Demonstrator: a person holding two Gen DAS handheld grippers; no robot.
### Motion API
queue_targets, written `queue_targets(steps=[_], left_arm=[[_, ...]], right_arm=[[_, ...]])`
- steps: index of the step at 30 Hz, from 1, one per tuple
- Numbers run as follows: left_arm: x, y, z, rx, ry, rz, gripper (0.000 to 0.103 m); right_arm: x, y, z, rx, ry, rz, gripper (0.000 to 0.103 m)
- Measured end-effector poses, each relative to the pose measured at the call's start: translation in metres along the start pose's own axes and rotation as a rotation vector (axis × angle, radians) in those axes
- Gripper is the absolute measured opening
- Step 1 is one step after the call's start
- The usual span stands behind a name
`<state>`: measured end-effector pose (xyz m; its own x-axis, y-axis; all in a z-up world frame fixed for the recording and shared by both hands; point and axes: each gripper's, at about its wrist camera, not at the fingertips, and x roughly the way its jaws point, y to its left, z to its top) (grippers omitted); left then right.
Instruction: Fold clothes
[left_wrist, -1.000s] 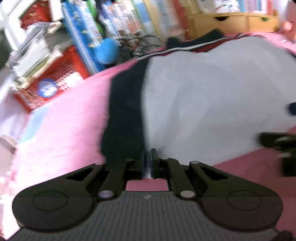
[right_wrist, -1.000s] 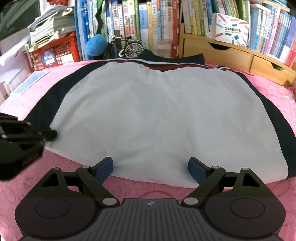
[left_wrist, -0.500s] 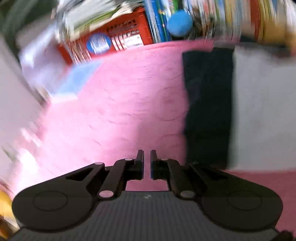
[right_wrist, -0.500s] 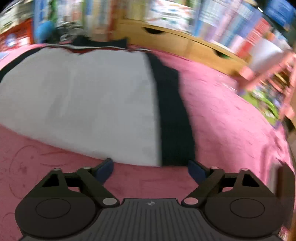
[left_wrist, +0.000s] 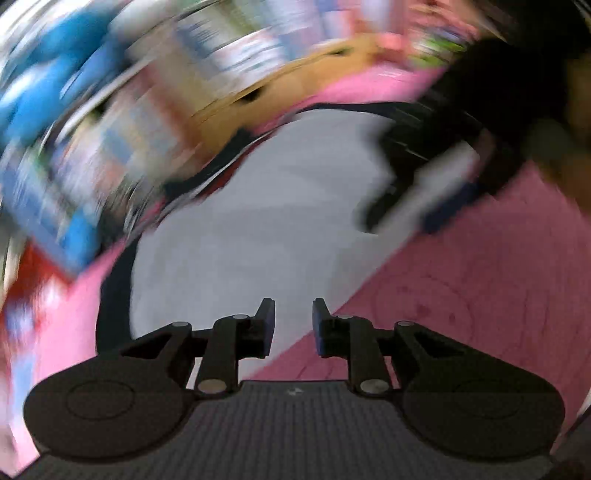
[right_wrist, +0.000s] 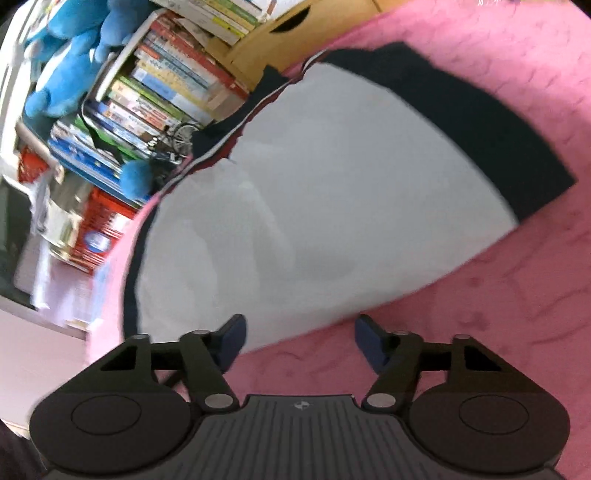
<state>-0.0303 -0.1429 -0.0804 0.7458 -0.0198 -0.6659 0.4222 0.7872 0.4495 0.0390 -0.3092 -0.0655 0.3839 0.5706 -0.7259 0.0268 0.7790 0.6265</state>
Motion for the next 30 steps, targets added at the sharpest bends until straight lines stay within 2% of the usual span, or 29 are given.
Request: queue_targets(steps=[4,7,9,11,12,13,16,18,21,24,25,27,29,30], left_arm=[[0.026,-0.021,-0.002,0.246,-0.057,0.007,0.020],[0.029,-0.029,-0.007,0.389,-0.102,0.019,0.019],[0.020,-0.019,-0.009,0.395,-0.133,-0.044,0.022],[0.006,-0.005,-0.007,0.355,-0.164,-0.141,0.035],[0.000,-0.006,-0.007,0.352,-0.168,-0.161,0.045],[0.000,-0.010,-0.008,0.370,-0.162,-0.151,0.046],[0.011,-0.030,-0.010,0.442,-0.133,-0.076,0.045],[0.024,-0.035,-0.004,0.416,-0.101,-0.052,0.044],[0.031,-0.030,0.011,0.344,-0.071,-0.085,0.032],[0.034,-0.022,0.015,0.291,-0.047,-0.125,0.029],[0.033,-0.019,0.015,0.277,-0.042,-0.140,0.029],[0.032,-0.012,0.017,0.237,-0.026,-0.171,0.029],[0.031,-0.006,0.021,0.194,-0.007,-0.202,0.029],[0.029,-0.001,0.024,0.156,-0.004,-0.224,0.030]], right_arm=[[0.003,-0.015,0.019,0.162,0.038,0.077,0.061],[0.003,-0.032,0.026,0.308,0.058,0.149,0.061],[0.003,-0.043,0.028,0.408,0.063,0.201,0.061],[0.003,-0.050,0.030,0.475,0.054,0.227,0.061],[0.003,-0.053,0.031,0.494,0.047,0.230,0.061],[0.003,-0.056,0.031,0.510,0.044,0.233,0.061],[0.005,-0.061,0.031,0.559,0.038,0.251,0.062],[0.004,-0.062,0.029,0.593,0.032,0.269,0.062],[0.000,-0.064,0.027,0.608,0.021,0.285,0.063],[-0.010,-0.067,0.022,0.572,-0.007,0.216,0.064],[-0.015,-0.067,0.021,0.538,-0.032,0.158,0.064],[-0.031,-0.064,0.019,0.432,-0.126,-0.019,0.061],[-0.045,-0.059,0.018,0.316,-0.247,-0.171,0.066],[-0.047,-0.058,0.019,0.266,-0.281,-0.228,0.069]])
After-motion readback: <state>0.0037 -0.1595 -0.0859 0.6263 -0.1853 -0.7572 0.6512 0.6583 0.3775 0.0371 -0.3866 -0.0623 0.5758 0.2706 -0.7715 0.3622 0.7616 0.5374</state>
